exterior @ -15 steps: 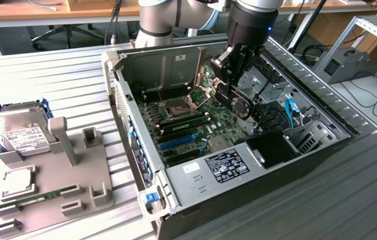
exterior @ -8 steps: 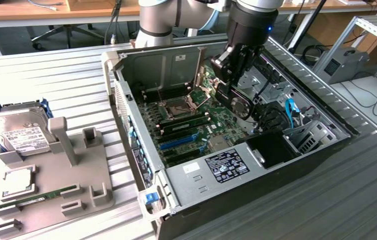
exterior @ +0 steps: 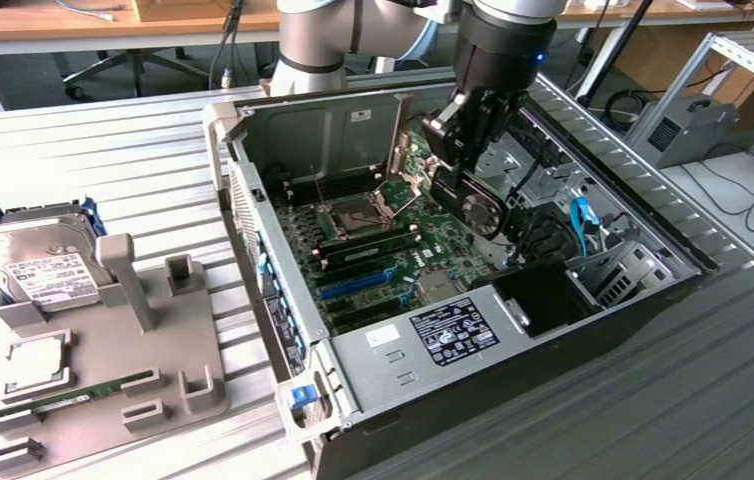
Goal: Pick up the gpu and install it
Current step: 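Insert the gpu into the slot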
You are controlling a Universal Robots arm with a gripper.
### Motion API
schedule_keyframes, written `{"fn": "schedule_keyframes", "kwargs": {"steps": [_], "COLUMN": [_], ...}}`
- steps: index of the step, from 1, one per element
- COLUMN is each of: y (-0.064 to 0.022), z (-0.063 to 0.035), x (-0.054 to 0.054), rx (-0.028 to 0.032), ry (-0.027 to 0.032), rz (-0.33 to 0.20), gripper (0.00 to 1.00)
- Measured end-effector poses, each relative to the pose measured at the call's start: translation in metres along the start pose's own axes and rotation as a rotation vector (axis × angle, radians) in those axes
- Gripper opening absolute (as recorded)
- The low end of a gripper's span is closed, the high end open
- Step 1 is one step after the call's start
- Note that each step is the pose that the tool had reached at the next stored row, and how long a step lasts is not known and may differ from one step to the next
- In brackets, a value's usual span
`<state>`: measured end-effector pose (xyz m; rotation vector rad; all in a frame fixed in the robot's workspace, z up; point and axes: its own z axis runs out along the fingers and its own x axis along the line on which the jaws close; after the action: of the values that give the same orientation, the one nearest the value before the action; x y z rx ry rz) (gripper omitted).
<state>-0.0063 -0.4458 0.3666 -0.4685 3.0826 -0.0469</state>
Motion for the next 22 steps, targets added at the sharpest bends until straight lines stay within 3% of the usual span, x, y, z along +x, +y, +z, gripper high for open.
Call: {"fn": "schedule_keyframes", "kwargs": {"steps": [22], "y": [0.0], "z": [0.0], "x": [0.0], "rx": [-0.0006], "ry": [-0.0011], "rz": [-0.032], "gripper": [0.26]}}
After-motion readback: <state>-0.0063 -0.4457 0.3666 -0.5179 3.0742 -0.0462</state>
